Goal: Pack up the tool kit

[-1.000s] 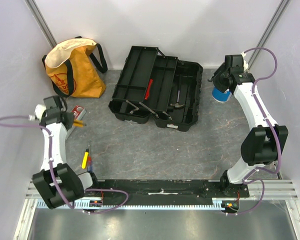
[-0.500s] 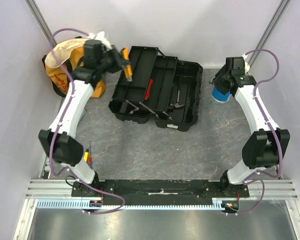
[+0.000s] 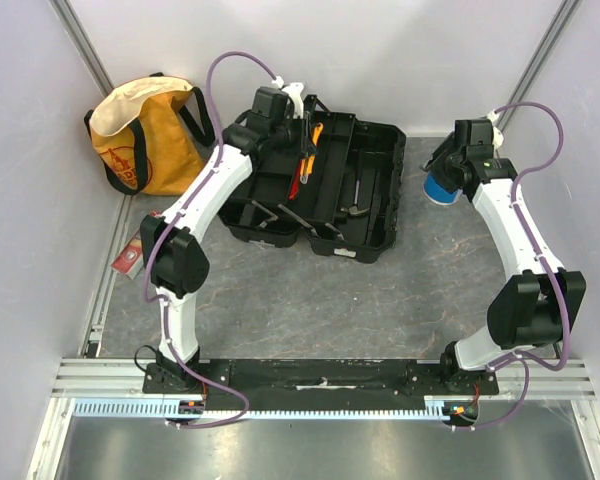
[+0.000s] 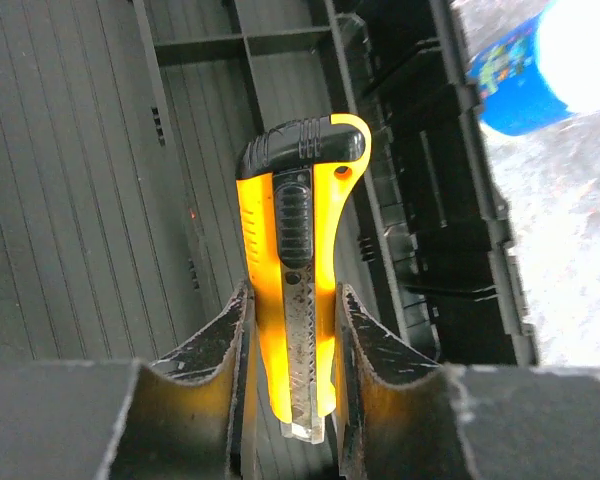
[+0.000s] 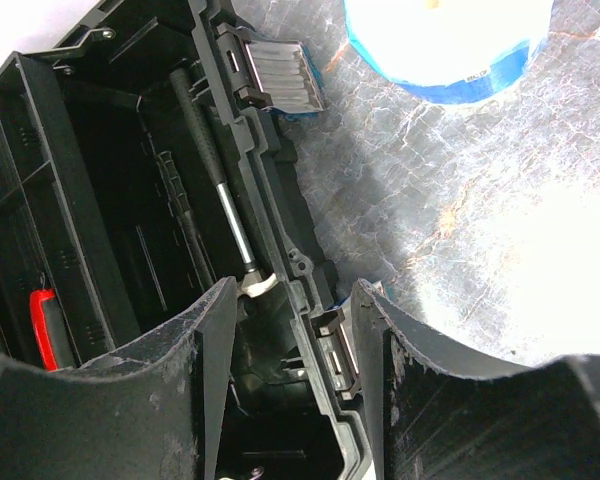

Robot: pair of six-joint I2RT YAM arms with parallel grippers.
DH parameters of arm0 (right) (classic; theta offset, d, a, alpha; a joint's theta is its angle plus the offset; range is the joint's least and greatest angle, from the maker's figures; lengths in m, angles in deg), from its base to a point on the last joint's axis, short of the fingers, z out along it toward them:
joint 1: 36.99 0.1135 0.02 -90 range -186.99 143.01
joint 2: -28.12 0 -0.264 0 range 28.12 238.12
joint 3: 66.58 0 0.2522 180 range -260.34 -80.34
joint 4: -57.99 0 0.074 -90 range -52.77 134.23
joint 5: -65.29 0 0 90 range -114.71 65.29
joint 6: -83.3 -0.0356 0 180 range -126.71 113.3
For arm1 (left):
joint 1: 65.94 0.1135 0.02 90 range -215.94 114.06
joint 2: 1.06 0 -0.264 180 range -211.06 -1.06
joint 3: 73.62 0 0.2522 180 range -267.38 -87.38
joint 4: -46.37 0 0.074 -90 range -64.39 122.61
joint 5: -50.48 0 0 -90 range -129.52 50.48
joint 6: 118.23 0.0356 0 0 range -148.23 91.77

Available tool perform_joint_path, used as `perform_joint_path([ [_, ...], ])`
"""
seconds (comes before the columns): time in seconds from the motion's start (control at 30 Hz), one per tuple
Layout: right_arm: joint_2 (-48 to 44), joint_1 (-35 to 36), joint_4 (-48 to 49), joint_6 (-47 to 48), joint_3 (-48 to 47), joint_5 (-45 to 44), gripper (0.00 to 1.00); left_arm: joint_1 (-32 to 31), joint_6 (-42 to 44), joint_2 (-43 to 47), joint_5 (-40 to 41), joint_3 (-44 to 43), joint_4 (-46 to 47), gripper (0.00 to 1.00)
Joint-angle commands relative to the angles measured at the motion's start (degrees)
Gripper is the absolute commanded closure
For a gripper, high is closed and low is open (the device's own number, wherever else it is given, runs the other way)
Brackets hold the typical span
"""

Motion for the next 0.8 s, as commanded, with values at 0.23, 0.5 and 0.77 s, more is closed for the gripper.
perform_joint_path([
  [0.23, -2.60, -0.15, 2.35, 0.60, 2.12, -0.15, 0.44, -4.68, 3.65, -3.15, 15.83, -1.76, -3.93, 0.98],
  [0.5, -2.25, -0.24, 2.61, 0.33, 2.73, 0.20, 0.44, -7.05, 3.12, -4.81, 24.01, -1.49, -8.06, 0.98],
  [0.77, -1.81, -0.24, 2.88, 0.25, 2.91, 0.64, 0.44, -7.93, 0.04, -5.96, 26.56, 0.09, -9.91, 0.91],
])
